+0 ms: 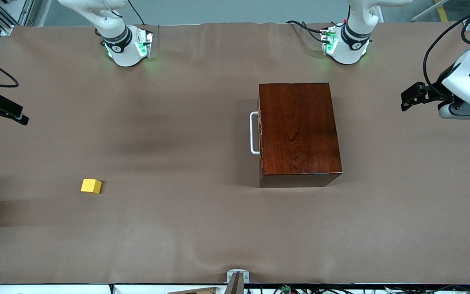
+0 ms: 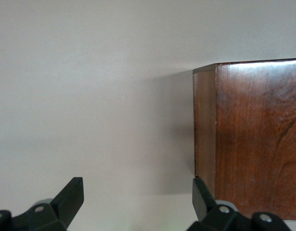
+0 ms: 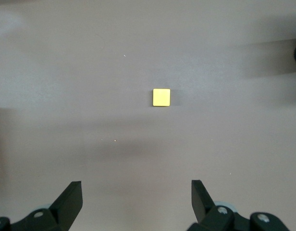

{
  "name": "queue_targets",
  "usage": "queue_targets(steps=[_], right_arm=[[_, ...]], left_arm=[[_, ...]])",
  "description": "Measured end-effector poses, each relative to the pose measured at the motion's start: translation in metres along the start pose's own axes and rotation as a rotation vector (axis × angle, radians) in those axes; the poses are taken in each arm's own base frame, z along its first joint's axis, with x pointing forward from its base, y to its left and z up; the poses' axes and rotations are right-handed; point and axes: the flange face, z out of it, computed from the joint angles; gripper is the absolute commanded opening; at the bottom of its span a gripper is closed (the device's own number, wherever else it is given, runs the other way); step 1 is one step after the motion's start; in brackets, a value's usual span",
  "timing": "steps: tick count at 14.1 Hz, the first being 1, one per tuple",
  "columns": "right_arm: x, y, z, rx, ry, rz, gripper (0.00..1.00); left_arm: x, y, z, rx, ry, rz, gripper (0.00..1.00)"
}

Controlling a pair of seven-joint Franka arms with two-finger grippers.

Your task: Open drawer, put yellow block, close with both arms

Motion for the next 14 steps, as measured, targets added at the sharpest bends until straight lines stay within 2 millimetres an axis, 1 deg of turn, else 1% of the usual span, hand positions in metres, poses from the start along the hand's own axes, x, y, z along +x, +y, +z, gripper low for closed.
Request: queue_targets(steps=[4,8,14], right_arm=[[0.0,-0.001,0.001,0.0,-0.002,-0.001,1.0],[0.0,0.0,0.001,-0.003,-0.002,0.0,1.0],[0.0,0.004,0.001,-0.006,-0.003,0.005,1.0]], left_arm=[[0.0,0.002,-0.003,0.0,0.006,-0.025,1.0],[-0.001,0.011,-0.005,0.0,0.01,-0.014,1.0],[0.0,0.009,-0.007,0.0,0.014,-0.019,1.0]])
